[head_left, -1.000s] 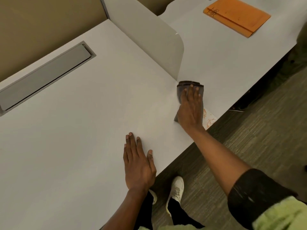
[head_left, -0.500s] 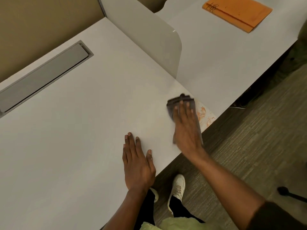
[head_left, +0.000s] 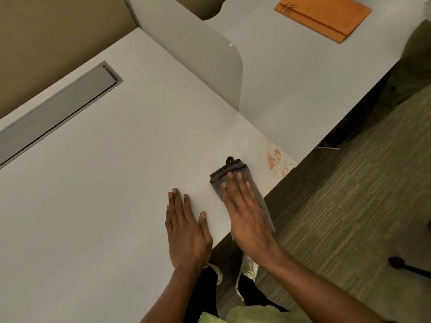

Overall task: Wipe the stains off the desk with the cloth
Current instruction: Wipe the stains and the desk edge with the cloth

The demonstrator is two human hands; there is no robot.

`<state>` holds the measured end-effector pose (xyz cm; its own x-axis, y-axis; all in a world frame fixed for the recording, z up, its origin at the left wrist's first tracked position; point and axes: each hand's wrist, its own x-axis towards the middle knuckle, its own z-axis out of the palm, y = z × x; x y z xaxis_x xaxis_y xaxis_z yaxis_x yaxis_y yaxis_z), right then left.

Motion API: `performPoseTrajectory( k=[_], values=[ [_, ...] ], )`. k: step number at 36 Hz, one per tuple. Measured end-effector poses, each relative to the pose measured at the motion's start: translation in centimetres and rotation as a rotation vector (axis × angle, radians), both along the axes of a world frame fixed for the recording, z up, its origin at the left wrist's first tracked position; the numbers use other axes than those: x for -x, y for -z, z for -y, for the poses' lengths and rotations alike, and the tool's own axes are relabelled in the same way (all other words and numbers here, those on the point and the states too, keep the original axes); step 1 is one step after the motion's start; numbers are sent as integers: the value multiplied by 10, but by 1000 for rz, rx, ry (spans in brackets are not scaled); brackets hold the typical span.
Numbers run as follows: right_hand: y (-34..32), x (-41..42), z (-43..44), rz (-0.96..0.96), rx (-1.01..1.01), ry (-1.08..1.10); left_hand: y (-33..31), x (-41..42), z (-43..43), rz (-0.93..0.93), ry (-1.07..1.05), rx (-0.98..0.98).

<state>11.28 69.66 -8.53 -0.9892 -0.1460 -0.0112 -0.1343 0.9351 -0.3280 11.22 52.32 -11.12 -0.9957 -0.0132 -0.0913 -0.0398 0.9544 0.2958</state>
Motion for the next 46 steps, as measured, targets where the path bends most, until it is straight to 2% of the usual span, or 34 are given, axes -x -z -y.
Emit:
performPoseTrajectory(
  k=[9,13,19,23,30,33,39,43,46],
  values=[
    [-12,120,-59,-24,-55,223,-3,-1,-1,9,-9,-12],
    [-9,136,-55,-45,-1,262,-3,-2,-1,20,-9,-15],
    [5,70,-14,-130,76,-105,2,-1,0,-14,-1,-4],
    [14,63,9,-75,97,-277,3,-1,-1,-19,2,-12],
    [-7,167,-29,-22,-17,23,1,-1,-1,-3,4,5],
    [-13,187,-50,-7,-51,119,2,-1,0,-7,1,-1],
    [-6,121,-33,-3,21,153,5,-2,0,-9,-7,-4],
    [0,45,-18,-27,34,90,5,0,0,-24,0,19],
    [2,26,-24,0,23,77,4,1,-1,-22,1,19]
  ],
)
